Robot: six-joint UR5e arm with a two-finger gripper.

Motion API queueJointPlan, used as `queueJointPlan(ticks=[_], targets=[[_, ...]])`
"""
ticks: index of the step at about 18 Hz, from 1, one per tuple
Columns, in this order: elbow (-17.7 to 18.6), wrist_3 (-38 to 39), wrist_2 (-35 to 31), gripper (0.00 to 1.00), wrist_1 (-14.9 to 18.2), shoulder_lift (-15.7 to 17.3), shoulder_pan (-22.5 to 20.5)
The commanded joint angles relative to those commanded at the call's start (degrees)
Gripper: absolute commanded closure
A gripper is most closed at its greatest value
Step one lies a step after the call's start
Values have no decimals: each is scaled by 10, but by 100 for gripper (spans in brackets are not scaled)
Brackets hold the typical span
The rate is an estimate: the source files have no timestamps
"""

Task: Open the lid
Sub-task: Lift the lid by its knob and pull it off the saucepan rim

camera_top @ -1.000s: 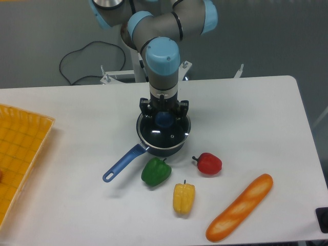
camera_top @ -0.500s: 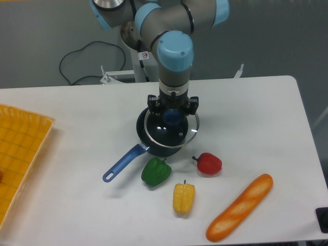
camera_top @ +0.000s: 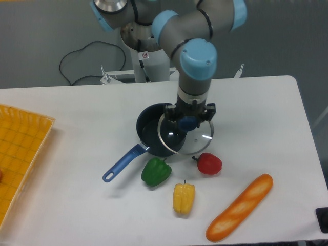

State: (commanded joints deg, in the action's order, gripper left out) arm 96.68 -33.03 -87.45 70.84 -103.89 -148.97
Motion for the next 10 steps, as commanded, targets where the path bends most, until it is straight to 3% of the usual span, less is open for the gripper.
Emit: queueJointPlan(ticks=[10], targets=[[-5, -59, 4, 53, 1, -15, -32]])
